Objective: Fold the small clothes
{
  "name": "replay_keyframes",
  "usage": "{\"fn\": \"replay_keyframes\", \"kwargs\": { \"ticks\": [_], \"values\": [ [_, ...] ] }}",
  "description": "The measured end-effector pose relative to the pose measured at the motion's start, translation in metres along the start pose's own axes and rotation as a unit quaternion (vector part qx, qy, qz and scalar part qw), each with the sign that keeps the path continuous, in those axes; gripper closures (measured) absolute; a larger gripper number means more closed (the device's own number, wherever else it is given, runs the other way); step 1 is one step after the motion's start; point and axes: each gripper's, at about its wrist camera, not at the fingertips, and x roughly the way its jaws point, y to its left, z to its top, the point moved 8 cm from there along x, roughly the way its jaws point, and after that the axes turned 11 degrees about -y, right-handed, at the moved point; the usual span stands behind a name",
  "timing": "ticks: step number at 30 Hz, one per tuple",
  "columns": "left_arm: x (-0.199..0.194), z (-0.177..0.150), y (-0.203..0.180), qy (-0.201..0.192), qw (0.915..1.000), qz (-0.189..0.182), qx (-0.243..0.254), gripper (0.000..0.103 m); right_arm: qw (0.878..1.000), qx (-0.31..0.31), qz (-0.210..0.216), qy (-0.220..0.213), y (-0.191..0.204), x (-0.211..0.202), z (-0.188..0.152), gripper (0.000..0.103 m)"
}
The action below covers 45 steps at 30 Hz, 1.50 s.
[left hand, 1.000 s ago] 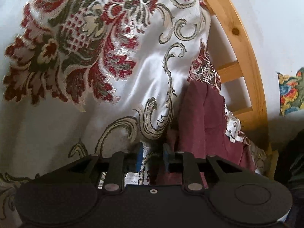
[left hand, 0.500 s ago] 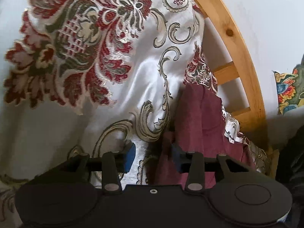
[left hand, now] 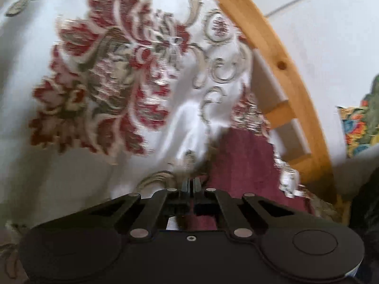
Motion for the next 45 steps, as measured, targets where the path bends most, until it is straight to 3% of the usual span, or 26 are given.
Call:
{"fn": "replay_keyframes", "kwargs": {
  "ticks": [3, 9, 11, 13, 15, 18, 22, 25, 27, 30, 33, 37, 45],
  "values": [
    [0.002, -0.001, 0.012, 0.008, 0.9995, 0.025, -0.015, 0.103, 1.0, -0.011, -0.007, 0.004, 0.0, 0.001, -0.001, 0.009],
    [0.006, -0.002, 0.015, 0.02, 0.9991, 0.037, 0.003, 0.096, 0.999, -0.033, -0.024, 0.006, -0.002, -0.001, -0.004, 0.009],
    [0.005, -0.002, 0.014, 0.014, 0.9985, 0.051, 0.014, 0.086, 0.999, -0.041, -0.029, -0.002, -0.002, -0.004, 0.0, 0.009],
    [0.001, 0.002, 0.011, 0.001, 0.9977, 0.062, 0.028, 0.06, 0.998, -0.047, -0.033, -0.013, -0.002, -0.009, 0.004, 0.009],
    [-0.006, 0.006, 0.004, -0.025, 0.9959, 0.066, 0.057, 0.045, 0.997, -0.058, -0.045, -0.021, -0.002, -0.013, 0.008, 0.006],
    [-0.009, 0.007, -0.012, -0.043, 0.991, 0.056, 0.114, 0.035, 0.994, -0.078, -0.072, -0.023, -0.006, -0.015, 0.011, 0.006],
    [-0.004, -0.002, -0.03, -0.045, 0.9788, 0.045, 0.195, 0.032, 0.992, -0.081, -0.098, -0.017, -0.014, -0.02, 0.011, 0.003],
    [0.006, -0.011, -0.027, -0.028, 0.9669, 0.074, 0.243, 0.032, 0.989, -0.081, -0.126, 0.005, -0.025, -0.02, 0.007, 0.001],
    [0.012, -0.013, -0.018, -0.017, 0.9644, 0.093, 0.247, 0.032, 0.986, -0.081, -0.142, 0.029, -0.032, -0.02, 0.002, 0.001],
    [0.016, -0.012, -0.014, -0.015, 0.9651, 0.091, 0.245, 0.031, 0.98, -0.095, -0.158, 0.07, -0.042, -0.022, -0.01, 0.001],
    [0.017, -0.014, -0.013, -0.014, 0.9593, 0.094, 0.266, 0.031, 0.975, -0.12, -0.162, 0.094, -0.047, -0.024, -0.019, 0.0],
    [0.02, -0.019, -0.016, -0.012, 0.9505, 0.1, 0.294, 0.029, 0.975, -0.126, -0.156, 0.098, -0.048, -0.027, -0.021, 0.0],
    [-0.004, -0.022, -0.011, 0.002, 0.9495, 0.111, 0.294, 0.01, 0.977, -0.128, -0.156, 0.069, -0.048, -0.062, -0.005, 0.0]
  ]
}}
